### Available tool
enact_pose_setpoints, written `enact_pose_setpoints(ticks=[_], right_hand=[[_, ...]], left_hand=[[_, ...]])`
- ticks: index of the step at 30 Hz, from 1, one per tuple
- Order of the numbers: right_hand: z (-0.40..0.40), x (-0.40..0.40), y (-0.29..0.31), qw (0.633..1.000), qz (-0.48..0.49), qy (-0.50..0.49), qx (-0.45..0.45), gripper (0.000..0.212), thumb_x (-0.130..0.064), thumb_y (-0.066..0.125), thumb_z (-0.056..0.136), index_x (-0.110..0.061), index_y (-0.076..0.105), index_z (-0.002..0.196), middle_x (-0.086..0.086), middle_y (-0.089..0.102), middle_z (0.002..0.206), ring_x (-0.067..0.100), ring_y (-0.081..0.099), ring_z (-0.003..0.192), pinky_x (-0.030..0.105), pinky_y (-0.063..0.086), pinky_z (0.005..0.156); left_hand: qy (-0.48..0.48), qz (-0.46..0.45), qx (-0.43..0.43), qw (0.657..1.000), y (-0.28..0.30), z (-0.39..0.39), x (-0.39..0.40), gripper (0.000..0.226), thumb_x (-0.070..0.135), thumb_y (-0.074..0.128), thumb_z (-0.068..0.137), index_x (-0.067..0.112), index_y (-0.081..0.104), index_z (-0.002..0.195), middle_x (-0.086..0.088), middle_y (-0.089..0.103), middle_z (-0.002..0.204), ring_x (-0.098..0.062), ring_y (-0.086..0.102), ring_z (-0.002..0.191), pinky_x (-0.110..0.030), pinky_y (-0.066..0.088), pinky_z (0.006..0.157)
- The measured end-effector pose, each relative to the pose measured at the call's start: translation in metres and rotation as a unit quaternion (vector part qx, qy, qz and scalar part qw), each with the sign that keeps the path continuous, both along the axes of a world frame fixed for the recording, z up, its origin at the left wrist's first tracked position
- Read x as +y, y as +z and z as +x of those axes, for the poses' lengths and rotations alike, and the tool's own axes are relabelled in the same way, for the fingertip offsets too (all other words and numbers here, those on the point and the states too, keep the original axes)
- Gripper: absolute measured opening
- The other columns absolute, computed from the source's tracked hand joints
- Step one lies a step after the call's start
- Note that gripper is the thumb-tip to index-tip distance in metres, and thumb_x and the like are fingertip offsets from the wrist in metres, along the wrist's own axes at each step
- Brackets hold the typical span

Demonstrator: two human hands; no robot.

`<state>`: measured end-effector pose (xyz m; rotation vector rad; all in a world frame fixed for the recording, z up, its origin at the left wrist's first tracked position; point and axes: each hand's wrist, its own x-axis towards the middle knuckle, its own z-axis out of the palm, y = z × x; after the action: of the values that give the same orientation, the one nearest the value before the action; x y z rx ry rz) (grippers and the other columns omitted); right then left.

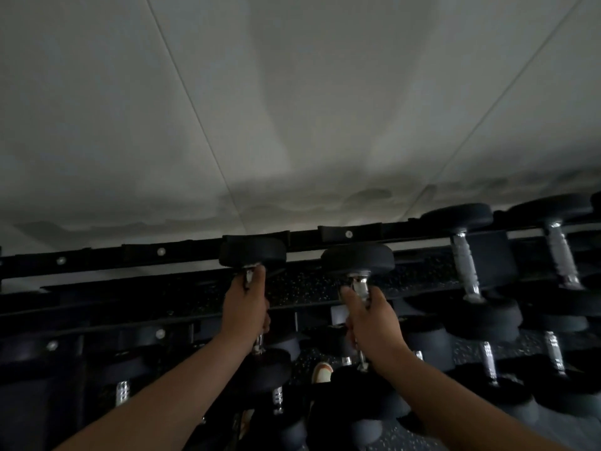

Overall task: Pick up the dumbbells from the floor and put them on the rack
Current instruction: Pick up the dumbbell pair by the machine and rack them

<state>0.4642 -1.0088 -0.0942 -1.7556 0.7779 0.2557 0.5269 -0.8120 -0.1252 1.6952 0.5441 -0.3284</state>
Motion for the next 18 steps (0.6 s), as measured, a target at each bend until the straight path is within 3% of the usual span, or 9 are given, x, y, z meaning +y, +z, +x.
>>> enact_pose_setpoints(ticks=[18], right_hand=[[0.066,-0.029,-0.041,1.000,-0.005,0.004,0.008,0.029,-0.044,0.060,0.093,-0.016,0.056,0.088,0.005,0.063,0.058,0.017,0.056,0.043,0.034,0.049,0.047]], left_hand=[[0.035,0.016,0.012,0.999,-0.047,0.056,-0.021,0.037,0.049,0.051,0.097,0.011,0.055,0.097,-0.011,0.051,0.060,-0.017,0.045,0.034,-0.025,0.037,0.035]])
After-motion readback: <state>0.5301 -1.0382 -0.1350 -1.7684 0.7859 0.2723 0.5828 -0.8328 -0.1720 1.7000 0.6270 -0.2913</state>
